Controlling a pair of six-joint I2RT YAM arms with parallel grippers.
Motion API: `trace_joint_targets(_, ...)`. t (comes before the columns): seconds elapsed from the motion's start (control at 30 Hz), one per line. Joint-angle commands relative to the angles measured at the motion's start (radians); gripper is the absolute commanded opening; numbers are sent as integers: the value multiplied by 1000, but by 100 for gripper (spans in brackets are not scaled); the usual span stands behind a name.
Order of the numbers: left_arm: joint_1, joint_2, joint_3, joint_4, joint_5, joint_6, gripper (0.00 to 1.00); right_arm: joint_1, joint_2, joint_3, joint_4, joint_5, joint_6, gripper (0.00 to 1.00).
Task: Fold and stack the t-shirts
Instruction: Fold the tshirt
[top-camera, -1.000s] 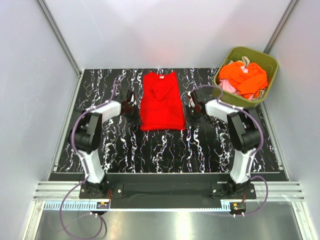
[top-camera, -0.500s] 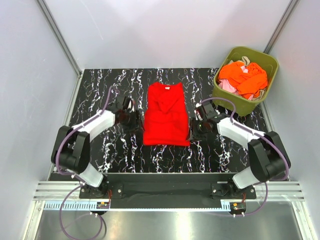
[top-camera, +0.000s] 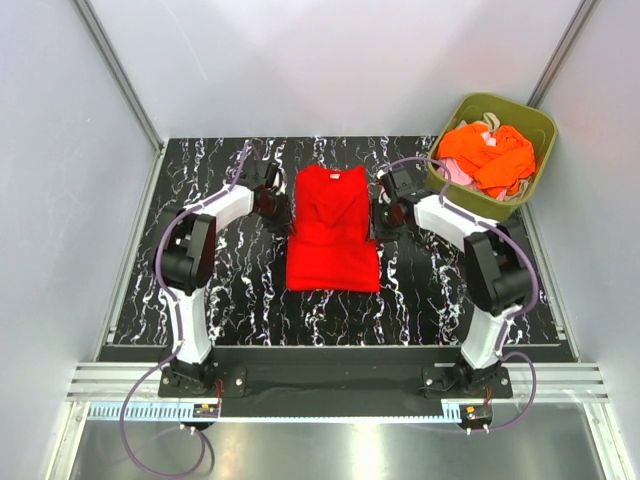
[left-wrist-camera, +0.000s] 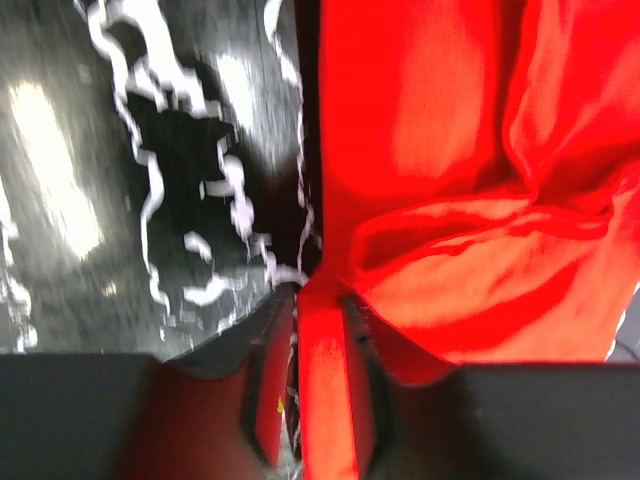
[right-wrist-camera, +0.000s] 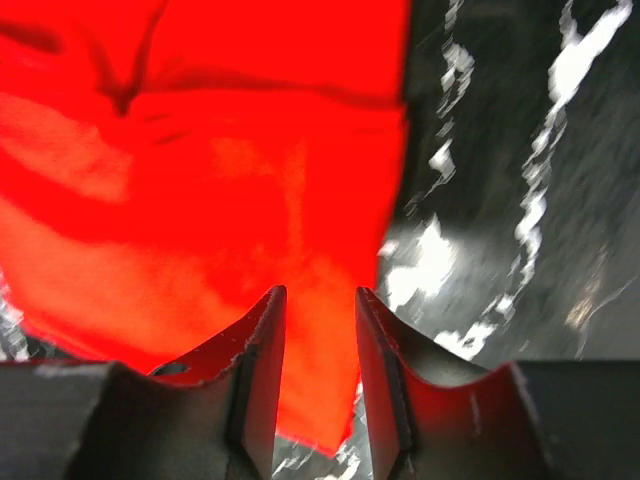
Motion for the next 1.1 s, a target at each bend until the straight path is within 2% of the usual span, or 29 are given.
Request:
trace_joint_targets(0.0,13,23,73,-1,-11,25,21,-25,66,77,-25,53,-65,39)
trace_joint_targets(0.07,19,57,101,-10,-23,22,21,-38,95,110,-25,48,-74,35)
trace_joint_targets(0.13,24,81,113,-12,-19,16,32,-44,139,144,-23,41,-82,33)
trace_joint_targets(0.2,28,94,119,-10,-19,14,34,-47,168,161,-25,51,-92,31)
trace_joint_targets(0.33,35,104,138,-13,-13,11,47,-54,192,181,-31,67,-102,29)
trace_joint_targets(0.5,55,77,181,-52,50,3,54,-62,193,207,-52,102,-99,28)
trace_joint_targets(0.6,78,20,228,-145,-34,-7,55,-64,150,242,-127,137,-59,29)
trace_joint_targets(0.67,87,-32,207,-176,-115,-10,57,-62,112,235,-150,137,6,34)
trace_joint_targets(0.77,78,-158,72,-158,-99,-14,59,-64,9,148,-160,102,122,42)
trace_joint_targets(0.87,49,-286,-119,-87,-30,-21,60,-61,-122,13,-151,61,242,46)
trace_joint_targets(1.0,16,-451,-394,19,23,-81,61,-58,-268,-229,-56,21,391,53)
trace_joint_targets(1.07,-13,-532,-472,92,61,-113,62,-56,-334,-302,-16,-11,472,56)
